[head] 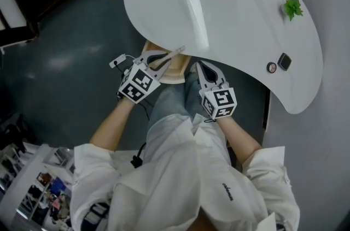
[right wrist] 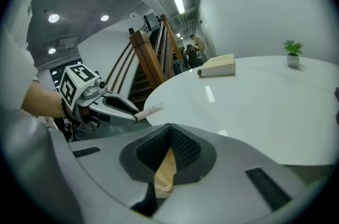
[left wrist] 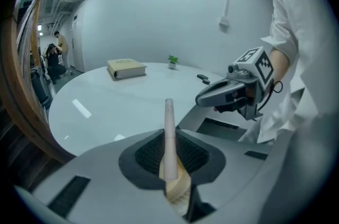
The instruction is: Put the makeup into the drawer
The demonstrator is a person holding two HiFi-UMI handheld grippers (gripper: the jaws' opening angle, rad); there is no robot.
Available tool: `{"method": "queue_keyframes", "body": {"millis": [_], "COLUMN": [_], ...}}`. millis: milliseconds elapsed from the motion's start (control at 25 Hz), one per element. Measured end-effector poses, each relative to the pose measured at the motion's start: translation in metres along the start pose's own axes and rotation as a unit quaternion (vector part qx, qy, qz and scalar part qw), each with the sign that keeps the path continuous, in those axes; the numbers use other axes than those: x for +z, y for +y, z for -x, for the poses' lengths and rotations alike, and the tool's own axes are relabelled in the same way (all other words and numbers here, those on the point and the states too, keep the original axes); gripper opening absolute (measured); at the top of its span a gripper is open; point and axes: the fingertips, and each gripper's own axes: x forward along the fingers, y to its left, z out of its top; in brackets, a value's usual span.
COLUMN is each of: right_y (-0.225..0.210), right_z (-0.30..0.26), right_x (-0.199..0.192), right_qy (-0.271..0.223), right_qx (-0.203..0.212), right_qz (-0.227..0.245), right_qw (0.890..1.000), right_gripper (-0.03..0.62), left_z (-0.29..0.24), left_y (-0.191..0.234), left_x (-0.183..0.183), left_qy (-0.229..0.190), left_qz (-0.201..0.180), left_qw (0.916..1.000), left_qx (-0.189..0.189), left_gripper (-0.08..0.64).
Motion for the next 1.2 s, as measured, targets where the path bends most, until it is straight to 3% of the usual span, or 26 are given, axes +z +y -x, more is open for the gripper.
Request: {"method": "queue_keyframes", "body": {"millis": [320,640,840,1200], "right_y": [0.018,0.029,0.027,0.016], "right_z": [-0.015,-0.034,-0.045,-0.061], "right_x": [-0.035,-0.071,-0.095,-0.123], "right_qy": [0.038,0.083,0.11,0.124], "right_qx": [0.034,0.076,0.092,0.078], "right_qz": [0.027,0.043,0.055,0.054], "right_qw": [0.998,0.993,0.988,0.988], "right_gripper": [0.017,0.017,0.017,0.017], "left_z": [-0.002,-0.031,-0.053,-0.091], "left_y": [-0.027,-0.03,-0.024,-0.017], "left_x": [-0.05,-0.092,-0.121,-0.163], "left_qy": [0.074,0.136,0.178,0.248], "left_qz": [-0.125,-0.239,-0.314,-0.391], "left_qw": [0.9875,0.9547,0.9214,0.8646], "left_qx": [-0.062,-0.114,-0.145,-0.195], "left_gripper": [0.08,0.08,0.08,0.08]}}
